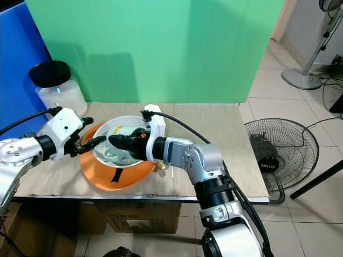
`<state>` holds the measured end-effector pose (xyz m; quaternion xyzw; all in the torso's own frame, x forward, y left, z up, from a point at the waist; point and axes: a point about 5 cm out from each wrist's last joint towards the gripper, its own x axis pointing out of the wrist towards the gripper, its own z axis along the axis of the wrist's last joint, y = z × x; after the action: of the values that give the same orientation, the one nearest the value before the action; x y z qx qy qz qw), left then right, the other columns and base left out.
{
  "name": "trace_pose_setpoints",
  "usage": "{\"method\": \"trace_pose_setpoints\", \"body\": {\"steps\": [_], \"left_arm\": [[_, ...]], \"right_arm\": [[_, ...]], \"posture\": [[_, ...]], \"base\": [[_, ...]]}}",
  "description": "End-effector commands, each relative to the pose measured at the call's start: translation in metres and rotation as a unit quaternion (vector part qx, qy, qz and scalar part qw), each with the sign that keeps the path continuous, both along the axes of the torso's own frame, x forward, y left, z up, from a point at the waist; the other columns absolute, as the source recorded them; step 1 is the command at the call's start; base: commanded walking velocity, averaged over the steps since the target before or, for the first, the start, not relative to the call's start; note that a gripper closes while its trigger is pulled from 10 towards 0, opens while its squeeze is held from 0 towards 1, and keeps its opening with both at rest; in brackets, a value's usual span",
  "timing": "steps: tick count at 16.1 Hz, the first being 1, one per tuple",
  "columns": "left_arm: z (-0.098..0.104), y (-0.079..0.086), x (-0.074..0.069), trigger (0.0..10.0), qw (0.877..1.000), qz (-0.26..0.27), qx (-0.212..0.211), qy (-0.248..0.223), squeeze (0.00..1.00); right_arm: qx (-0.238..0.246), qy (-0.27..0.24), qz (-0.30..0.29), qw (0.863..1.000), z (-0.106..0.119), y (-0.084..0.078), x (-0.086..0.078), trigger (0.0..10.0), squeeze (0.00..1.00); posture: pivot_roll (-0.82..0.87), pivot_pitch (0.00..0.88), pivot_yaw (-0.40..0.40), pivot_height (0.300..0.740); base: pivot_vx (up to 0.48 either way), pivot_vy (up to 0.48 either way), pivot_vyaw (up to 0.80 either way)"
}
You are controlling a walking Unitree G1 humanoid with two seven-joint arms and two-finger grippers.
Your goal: Setting the table
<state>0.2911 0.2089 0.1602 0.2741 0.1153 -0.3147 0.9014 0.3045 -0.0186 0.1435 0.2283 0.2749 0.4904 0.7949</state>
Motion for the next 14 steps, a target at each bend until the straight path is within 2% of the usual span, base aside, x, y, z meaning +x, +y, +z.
{"method": "trace_pose_setpoints", "body": {"steps": [1, 6, 9, 11, 13, 14], "left_arm": [[0.007, 0.003, 0.003, 10.0, 1.000, 0.002, 0.008, -0.011, 0.00], [0.018, 0.009, 0.002, 10.0, 0.999, 0.016, 0.001, -0.032, 0.00], [0.033, 0.010, 0.001, 10.0, 0.997, 0.027, -0.032, -0.061, 0.00], [0.055, 0.006, -0.001, 10.0, 0.991, 0.026, -0.090, -0.098, 0.00], [0.063, 0.000, -0.003, 10.0, 0.987, 0.018, -0.110, -0.115, 0.00], [0.066, -0.008, -0.002, 10.0, 0.985, 0.010, -0.120, -0.120, 0.00]], "right_arm": [[0.018, -0.012, 0.001, 1.000, 0.010, 0.000, 0.003, 0.0, 0.00], [0.030, -0.029, -0.006, 0.999, 0.017, -0.001, 0.008, 0.0, 0.00], [0.041, -0.080, -0.018, 0.996, 0.034, -0.007, 0.016, 0.0, 0.00], [0.057, -0.120, -0.041, 0.990, 0.055, -0.021, 0.024, 0.0, 0.00], [0.062, -0.152, -0.069, 0.984, 0.071, -0.035, 0.026, 0.0, 0.00], [0.062, -0.179, -0.082, 0.978, 0.079, -0.048, 0.024, 0.0, 0.00]], "posture": [[0.13, 0.000, 0.030, 0.740], [0.13, 0.000, 0.029, 0.740], [0.13, 0.000, 0.029, 0.740], [0.13, 0.000, 0.032, 0.740], [0.13, 0.000, 0.031, 0.740], [0.13, 0.000, 0.031, 0.740]], "base": [[0.000, 0.000, 0.00], [0.000, 0.000, 0.00], [0.000, 0.000, 0.00], [0.000, 0.000, 0.00], [0.000, 0.000, 0.00], [0.000, 0.000, 0.00]]}}
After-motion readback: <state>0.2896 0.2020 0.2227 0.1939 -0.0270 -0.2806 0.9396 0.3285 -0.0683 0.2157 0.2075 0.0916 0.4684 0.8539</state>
